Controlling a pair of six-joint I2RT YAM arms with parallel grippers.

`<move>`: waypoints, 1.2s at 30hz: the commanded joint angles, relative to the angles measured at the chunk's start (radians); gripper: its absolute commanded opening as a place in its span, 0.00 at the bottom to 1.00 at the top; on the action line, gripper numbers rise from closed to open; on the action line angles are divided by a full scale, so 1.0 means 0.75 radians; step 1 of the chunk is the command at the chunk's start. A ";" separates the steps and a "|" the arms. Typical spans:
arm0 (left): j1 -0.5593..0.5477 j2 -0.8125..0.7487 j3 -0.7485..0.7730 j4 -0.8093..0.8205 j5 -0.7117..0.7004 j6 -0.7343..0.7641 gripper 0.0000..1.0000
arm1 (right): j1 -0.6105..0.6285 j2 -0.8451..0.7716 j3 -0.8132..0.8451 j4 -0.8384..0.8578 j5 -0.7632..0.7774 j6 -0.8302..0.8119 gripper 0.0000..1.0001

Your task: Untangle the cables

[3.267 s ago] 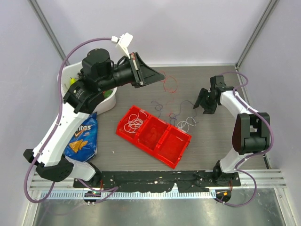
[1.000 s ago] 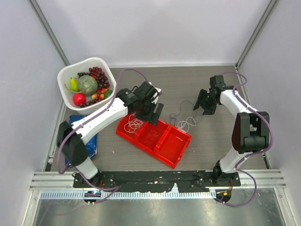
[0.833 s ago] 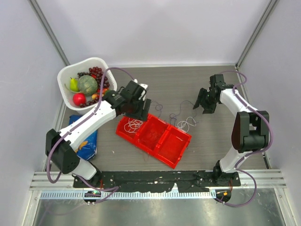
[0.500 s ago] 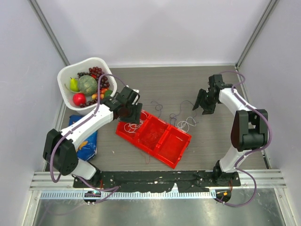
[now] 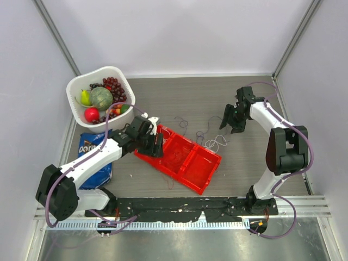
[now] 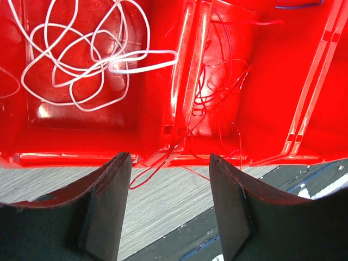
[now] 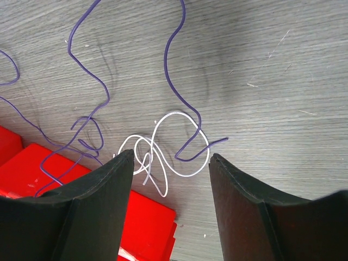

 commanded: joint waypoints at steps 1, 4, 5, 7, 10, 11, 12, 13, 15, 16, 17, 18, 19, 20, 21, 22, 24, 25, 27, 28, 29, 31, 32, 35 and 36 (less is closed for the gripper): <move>0.003 0.020 -0.027 0.075 0.024 0.068 0.62 | 0.002 -0.076 -0.010 0.013 0.003 -0.018 0.63; 0.005 0.030 -0.066 0.089 0.014 0.088 0.61 | 0.004 -0.101 -0.043 0.015 -0.005 -0.018 0.63; 0.005 0.032 -0.066 0.083 0.008 0.090 0.59 | 0.004 -0.103 -0.045 0.011 -0.011 -0.014 0.63; 0.001 0.032 -0.072 0.079 0.012 0.084 0.54 | 0.010 -0.113 -0.047 0.017 -0.017 -0.014 0.63; -0.003 0.002 -0.111 0.091 0.022 0.064 0.50 | 0.022 -0.123 -0.047 0.007 -0.009 -0.018 0.63; -0.007 -0.015 -0.125 0.095 0.016 0.056 0.45 | 0.024 -0.129 -0.049 0.007 -0.011 -0.018 0.63; -0.011 -0.027 -0.139 0.103 0.006 0.043 0.40 | 0.030 -0.143 -0.055 0.007 -0.013 -0.016 0.63; -0.017 -0.035 -0.141 0.108 -0.004 0.035 0.36 | 0.043 -0.152 -0.064 0.015 -0.011 -0.018 0.63; -0.028 -0.041 -0.131 0.100 -0.025 0.025 0.28 | 0.049 -0.162 -0.072 0.017 -0.011 -0.018 0.63; -0.036 -0.037 -0.117 0.085 -0.041 0.019 0.24 | 0.051 -0.170 -0.076 0.015 -0.013 -0.016 0.63; -0.046 -0.033 -0.090 0.067 -0.065 0.019 0.17 | 0.055 -0.176 -0.082 0.019 -0.017 -0.014 0.63; -0.058 -0.025 -0.058 0.030 -0.086 0.021 0.11 | 0.055 -0.188 -0.084 0.023 -0.017 -0.010 0.63; -0.079 -0.021 -0.013 -0.023 -0.106 0.023 0.04 | 0.057 -0.201 -0.094 0.035 -0.028 -0.008 0.63; -0.089 -0.019 0.030 -0.050 -0.121 0.023 0.01 | 0.061 -0.203 -0.096 0.040 -0.036 -0.002 0.63; -0.105 -0.017 0.079 -0.090 -0.125 0.023 0.00 | 0.063 -0.209 -0.104 0.050 -0.048 0.000 0.63; -0.115 -0.021 0.122 -0.127 -0.123 0.017 0.00 | 0.061 -0.207 -0.107 0.056 -0.052 0.006 0.63; -0.136 -0.019 0.222 -0.152 -0.094 -0.014 0.00 | 0.069 -0.217 -0.117 0.064 -0.075 0.019 0.63; -0.138 -0.017 0.261 -0.146 -0.080 -0.040 0.00 | 0.073 -0.223 -0.125 0.068 -0.089 0.019 0.63; -0.140 0.007 0.341 -0.128 -0.047 -0.093 0.00 | 0.084 -0.246 -0.139 0.080 -0.111 0.031 0.63; -0.138 0.032 0.374 -0.099 -0.037 -0.122 0.00 | 0.086 -0.254 -0.147 0.103 -0.122 0.039 0.63; -0.138 0.063 0.390 -0.050 -0.019 -0.143 0.00 | 0.096 -0.274 -0.168 0.111 -0.132 0.043 0.63; -0.140 0.154 0.425 -0.009 0.006 -0.171 0.00 | 0.102 -0.297 -0.186 0.130 -0.146 0.058 0.63; -0.140 0.199 0.429 0.005 -0.004 -0.180 0.00 | 0.104 -0.313 -0.198 0.138 -0.156 0.064 0.63; -0.163 0.292 0.448 0.016 -0.088 -0.184 0.00 | 0.104 -0.352 -0.211 0.136 -0.161 0.072 0.63; -0.185 0.304 0.446 0.028 -0.116 -0.166 0.00 | 0.106 -0.370 -0.213 0.128 -0.165 0.074 0.63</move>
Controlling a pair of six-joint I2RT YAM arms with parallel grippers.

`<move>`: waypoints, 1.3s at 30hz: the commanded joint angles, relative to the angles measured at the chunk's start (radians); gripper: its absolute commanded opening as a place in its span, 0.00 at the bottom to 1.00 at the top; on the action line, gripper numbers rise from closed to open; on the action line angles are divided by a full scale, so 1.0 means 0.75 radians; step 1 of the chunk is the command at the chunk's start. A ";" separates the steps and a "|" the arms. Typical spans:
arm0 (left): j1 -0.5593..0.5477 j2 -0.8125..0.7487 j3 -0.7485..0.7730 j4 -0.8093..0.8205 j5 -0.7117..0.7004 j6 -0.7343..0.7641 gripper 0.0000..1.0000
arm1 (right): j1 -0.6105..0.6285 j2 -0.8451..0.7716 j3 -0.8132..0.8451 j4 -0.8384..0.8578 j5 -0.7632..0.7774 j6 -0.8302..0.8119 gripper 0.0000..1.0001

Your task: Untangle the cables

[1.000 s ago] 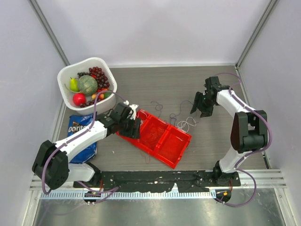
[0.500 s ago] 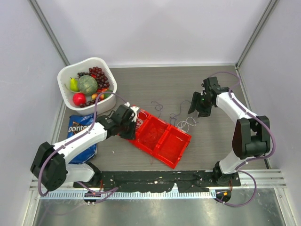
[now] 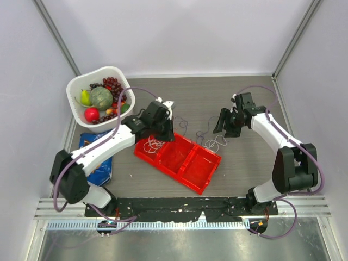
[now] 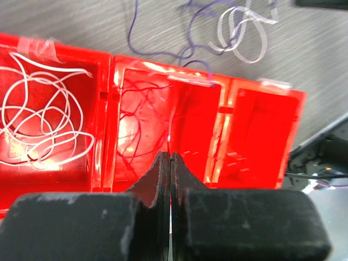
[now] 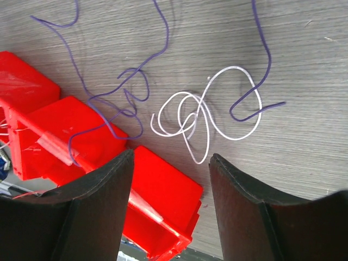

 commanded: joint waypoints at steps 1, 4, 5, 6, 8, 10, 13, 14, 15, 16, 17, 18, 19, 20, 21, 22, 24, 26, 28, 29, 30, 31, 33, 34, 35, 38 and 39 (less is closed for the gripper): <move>-0.072 0.113 0.014 0.039 -0.095 -0.013 0.00 | 0.008 -0.112 -0.007 0.033 -0.044 0.026 0.63; -0.132 0.125 -0.034 0.061 -0.163 -0.007 0.00 | 0.014 -0.153 -0.025 0.023 -0.042 0.028 0.63; -0.144 0.131 -0.055 0.075 -0.207 -0.011 0.00 | 0.016 -0.157 -0.029 0.013 -0.040 0.030 0.63; -0.156 0.148 -0.069 0.079 -0.226 -0.011 0.00 | 0.016 -0.163 -0.033 0.006 -0.040 0.026 0.63; -0.168 0.199 -0.082 0.086 -0.265 0.001 0.00 | 0.016 -0.161 -0.025 -0.036 -0.033 0.017 0.63; -0.169 0.270 -0.076 0.086 -0.282 0.024 0.00 | 0.016 -0.163 -0.009 -0.075 -0.017 0.009 0.63; -0.171 0.397 -0.019 0.010 -0.273 0.073 0.00 | 0.018 -0.167 0.028 -0.126 0.003 -0.001 0.63; -0.171 0.426 -0.004 -0.010 -0.279 0.083 0.00 | 0.018 -0.165 0.032 -0.131 -0.009 -0.013 0.63; -0.171 0.432 -0.006 -0.013 -0.284 0.094 0.00 | 0.022 -0.165 0.036 -0.121 -0.064 -0.021 0.63; -0.171 0.428 -0.016 -0.013 -0.288 0.102 0.00 | 0.035 -0.165 0.036 -0.116 -0.094 -0.042 0.64; -0.173 0.416 -0.020 -0.017 -0.290 0.118 0.01 | 0.065 -0.165 0.046 -0.106 -0.149 -0.048 0.64; -0.171 0.402 -0.022 -0.019 -0.280 0.138 0.04 | 0.088 -0.163 0.052 -0.104 -0.166 -0.054 0.64; -0.171 0.375 -0.025 -0.023 -0.271 0.153 0.08 | 0.136 -0.171 0.067 -0.098 -0.172 -0.054 0.65; -0.171 0.351 -0.022 -0.031 -0.263 0.161 0.22 | 0.157 -0.175 0.073 -0.092 -0.187 -0.048 0.65; -0.173 0.320 -0.016 -0.043 -0.247 0.167 0.32 | 0.206 -0.185 0.083 -0.080 -0.177 -0.028 0.65; -0.171 0.291 -0.016 -0.047 -0.231 0.179 0.41 | 0.227 -0.194 0.087 -0.072 -0.150 -0.013 0.65; -0.171 0.210 -0.020 -0.051 -0.204 0.200 0.53 | 0.260 -0.200 0.097 -0.059 -0.130 0.023 0.65; -0.169 0.146 -0.027 -0.062 -0.183 0.231 0.61 | 0.262 -0.200 0.106 -0.073 -0.046 0.073 0.66; -0.169 0.093 -0.027 -0.080 -0.181 0.255 0.65 | 0.260 -0.198 0.106 -0.078 -0.007 0.115 0.65; -0.166 0.068 -0.025 -0.090 -0.135 0.259 0.67 | 0.260 -0.194 0.102 -0.080 0.001 0.138 0.65; -0.166 0.050 -0.014 -0.106 -0.128 0.253 0.67 | 0.260 -0.194 0.101 -0.094 0.032 0.150 0.65; -0.164 0.035 0.002 -0.135 -0.124 0.241 0.67 | 0.262 -0.190 0.112 -0.112 0.052 0.165 0.65; -0.164 0.005 0.043 -0.198 -0.112 0.210 0.67 | 0.260 -0.192 0.128 -0.155 0.095 0.167 0.65; -0.164 -0.016 0.055 -0.207 -0.116 0.202 0.67 | 0.262 -0.198 0.130 -0.171 0.128 0.167 0.65; -0.164 -0.036 0.063 -0.207 -0.124 0.184 0.68 | 0.260 -0.200 0.130 -0.174 0.140 0.169 0.65; -0.164 -0.067 0.086 -0.156 -0.067 0.167 0.75 | 0.260 -0.198 0.124 -0.178 0.145 0.152 0.65; -0.164 -0.057 0.102 -0.144 -0.008 0.159 0.76 | 0.262 -0.192 0.132 -0.186 0.136 0.152 0.65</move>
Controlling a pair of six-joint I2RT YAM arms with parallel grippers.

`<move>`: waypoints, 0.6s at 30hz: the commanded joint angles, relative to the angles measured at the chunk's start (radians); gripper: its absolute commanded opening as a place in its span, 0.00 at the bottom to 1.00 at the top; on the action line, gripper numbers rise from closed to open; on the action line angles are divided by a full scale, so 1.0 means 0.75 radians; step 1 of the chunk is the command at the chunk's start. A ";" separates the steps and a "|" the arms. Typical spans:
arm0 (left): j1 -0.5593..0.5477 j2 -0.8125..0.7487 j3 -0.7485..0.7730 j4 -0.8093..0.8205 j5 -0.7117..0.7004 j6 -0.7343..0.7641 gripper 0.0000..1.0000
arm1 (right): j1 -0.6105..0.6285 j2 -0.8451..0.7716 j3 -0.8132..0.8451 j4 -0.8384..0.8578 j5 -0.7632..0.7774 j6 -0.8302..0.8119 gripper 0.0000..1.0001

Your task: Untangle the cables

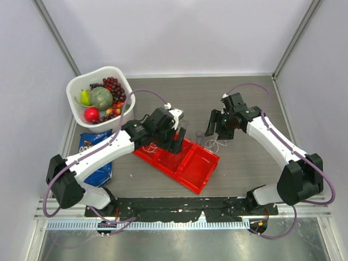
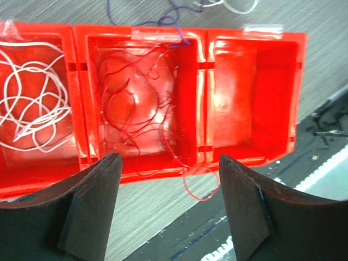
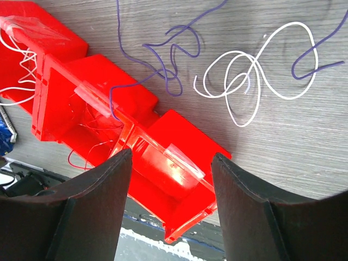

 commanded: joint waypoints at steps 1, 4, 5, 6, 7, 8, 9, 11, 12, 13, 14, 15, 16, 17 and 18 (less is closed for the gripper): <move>0.003 -0.026 0.095 0.028 0.177 -0.049 0.79 | -0.001 -0.032 0.059 -0.025 0.052 0.006 0.65; -0.005 0.038 0.108 0.002 0.247 -0.124 0.80 | -0.003 -0.053 0.031 0.045 0.079 -0.010 0.65; -0.013 0.042 0.089 0.002 0.239 -0.145 0.77 | -0.003 -0.057 0.011 0.055 0.087 -0.008 0.65; -0.022 0.038 0.065 0.006 0.225 -0.159 0.73 | -0.003 -0.063 -0.002 0.098 0.085 -0.006 0.65; -0.028 0.034 0.040 0.006 0.206 -0.172 0.69 | -0.003 -0.073 -0.036 0.126 0.077 0.000 0.66; -0.030 0.034 0.016 0.002 0.196 -0.180 0.67 | -0.001 -0.077 -0.051 0.177 0.061 0.008 0.65; -0.032 0.040 -0.003 -0.014 0.198 -0.198 0.67 | -0.005 -0.075 -0.075 0.198 0.048 0.016 0.65; -0.032 0.083 0.011 -0.132 0.212 -0.219 0.69 | -0.007 -0.045 -0.070 0.221 -0.003 0.016 0.66; -0.036 0.099 0.011 -0.157 0.218 -0.233 0.71 | -0.007 -0.016 -0.055 0.198 -0.011 -0.002 0.66; -0.042 0.105 0.001 -0.162 0.216 -0.249 0.72 | -0.007 -0.004 -0.019 0.182 -0.021 -0.012 0.65; -0.048 0.099 -0.015 -0.147 0.214 -0.262 0.73 | -0.007 0.012 0.004 0.162 -0.023 -0.033 0.65; -0.050 0.099 -0.031 -0.133 0.218 -0.272 0.72 | -0.007 0.013 0.010 0.159 -0.017 -0.045 0.65; -0.050 0.101 -0.046 -0.115 0.216 -0.284 0.72 | -0.007 0.013 0.012 0.157 -0.011 -0.066 0.66; -0.050 0.113 -0.050 -0.105 0.222 -0.292 0.73 | -0.007 0.015 0.012 0.157 0.001 -0.070 0.66; -0.052 0.134 -0.054 -0.100 0.237 -0.301 0.72 | -0.009 0.015 0.010 0.153 0.007 -0.088 0.65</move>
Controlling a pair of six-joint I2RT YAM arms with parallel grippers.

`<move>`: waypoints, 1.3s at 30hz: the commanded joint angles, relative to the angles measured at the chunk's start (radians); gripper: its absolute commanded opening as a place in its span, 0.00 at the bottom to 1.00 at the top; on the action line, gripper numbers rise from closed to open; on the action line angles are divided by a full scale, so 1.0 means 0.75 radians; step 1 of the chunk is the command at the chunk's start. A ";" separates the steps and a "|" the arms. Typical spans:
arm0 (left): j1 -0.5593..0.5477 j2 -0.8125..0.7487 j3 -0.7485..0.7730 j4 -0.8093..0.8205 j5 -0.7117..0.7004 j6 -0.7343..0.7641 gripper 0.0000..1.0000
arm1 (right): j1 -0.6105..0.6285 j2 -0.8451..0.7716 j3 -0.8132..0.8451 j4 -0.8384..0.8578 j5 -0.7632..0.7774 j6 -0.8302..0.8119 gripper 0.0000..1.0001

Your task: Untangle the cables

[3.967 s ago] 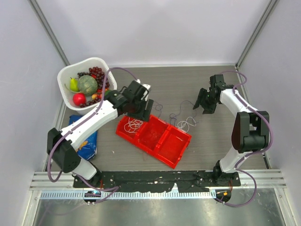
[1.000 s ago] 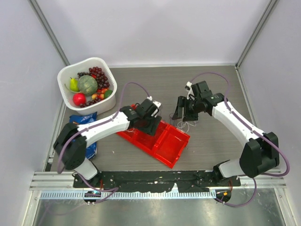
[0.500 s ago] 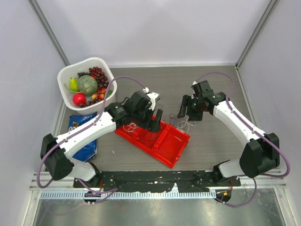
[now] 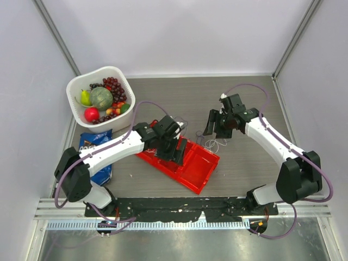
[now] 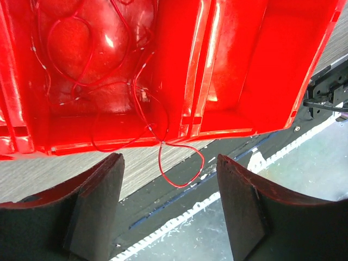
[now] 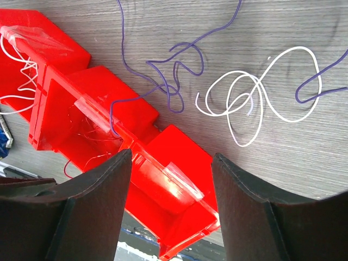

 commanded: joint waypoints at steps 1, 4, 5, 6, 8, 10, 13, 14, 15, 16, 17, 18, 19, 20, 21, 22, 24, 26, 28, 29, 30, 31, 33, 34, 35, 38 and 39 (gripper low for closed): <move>-0.011 0.042 -0.015 0.012 0.071 -0.070 0.71 | -0.009 -0.001 0.062 0.031 0.001 -0.066 0.66; -0.013 0.085 -0.029 0.041 0.108 -0.112 0.58 | -0.012 -0.005 0.038 0.027 -0.016 -0.072 0.65; -0.011 0.087 -0.035 0.049 0.108 -0.129 0.56 | -0.012 -0.011 0.034 0.027 -0.026 -0.072 0.65; -0.013 0.088 -0.043 0.063 0.114 -0.147 0.55 | -0.012 -0.015 0.025 0.025 -0.028 -0.078 0.65; -0.011 0.075 -0.058 0.084 0.123 -0.164 0.51 | -0.010 -0.023 0.021 0.015 -0.026 -0.094 0.65; -0.013 0.059 -0.072 0.100 0.123 -0.176 0.44 | -0.012 -0.033 0.021 -0.002 -0.018 -0.111 0.65; -0.013 0.043 -0.082 0.106 0.110 -0.178 0.26 | -0.012 -0.035 0.019 -0.010 -0.001 -0.125 0.65; -0.013 0.038 -0.078 0.102 0.098 -0.176 0.21 | -0.014 -0.035 0.019 -0.012 0.001 -0.125 0.65; -0.013 0.036 -0.074 0.098 0.084 -0.172 0.13 | -0.010 -0.033 0.019 -0.004 0.001 -0.117 0.65; -0.011 0.030 -0.064 0.092 0.072 -0.166 0.07 | -0.012 -0.029 0.017 0.002 -0.005 -0.115 0.65; -0.011 0.028 -0.052 0.080 0.049 -0.150 0.00 | -0.012 -0.025 0.017 0.013 -0.009 -0.101 0.65; -0.011 0.024 -0.038 0.067 0.023 -0.131 0.00 | -0.014 -0.021 0.017 0.015 -0.018 -0.095 0.65; -0.011 0.026 -0.021 0.053 -0.002 -0.111 0.00 | -0.014 -0.023 0.015 0.023 -0.022 -0.088 0.65; -0.011 0.028 -0.007 0.043 -0.034 -0.092 0.00 | -0.014 -0.029 0.015 0.027 -0.024 -0.086 0.65; -0.013 0.030 0.012 0.029 -0.065 -0.074 0.00 | -0.012 -0.029 0.017 0.029 -0.024 -0.084 0.65; -0.011 0.032 0.028 0.022 -0.108 -0.052 0.00 | -0.012 -0.037 0.017 0.027 -0.020 -0.084 0.65; -0.011 0.042 0.061 0.024 -0.202 -0.009 0.00 | -0.014 -0.052 0.017 0.021 -0.007 -0.086 0.65; -0.011 0.061 0.087 0.053 -0.337 0.040 0.00 | -0.014 -0.058 0.023 0.011 0.003 -0.094 0.65; -0.009 0.091 0.089 0.118 -0.401 0.088 0.00 | -0.014 -0.062 0.027 0.003 0.005 -0.097 0.65; -0.007 0.112 0.089 0.155 -0.413 0.098 0.00 | -0.014 -0.062 0.027 0.003 0.009 -0.097 0.65; 0.002 0.138 0.089 0.186 -0.409 0.112 0.00 | -0.014 -0.064 0.027 -0.004 0.011 -0.094 0.65; 0.004 0.165 0.093 0.210 -0.403 0.114 0.00 | -0.014 -0.064 0.027 -0.004 0.021 -0.094 0.65; 0.006 0.226 0.106 0.237 -0.387 0.123 0.00 | -0.018 -0.064 0.031 -0.014 0.038 -0.088 0.65; 0.006 0.257 0.108 0.245 -0.379 0.125 0.00 | -0.024 -0.064 0.034 -0.018 0.042 -0.084 0.65; 0.008 0.288 0.120 0.239 -0.368 0.123 0.00 | -0.038 -0.068 0.036 -0.018 0.046 -0.082 0.65; 0.008 0.341 0.143 0.209 -0.336 0.120 0.00 | -0.089 -0.044 0.068 -0.034 0.040 -0.078 0.65; 0.008 0.347 0.151 0.194 -0.338 0.120 0.00 | -0.124 -0.021 0.078 -0.038 0.028 -0.080 0.65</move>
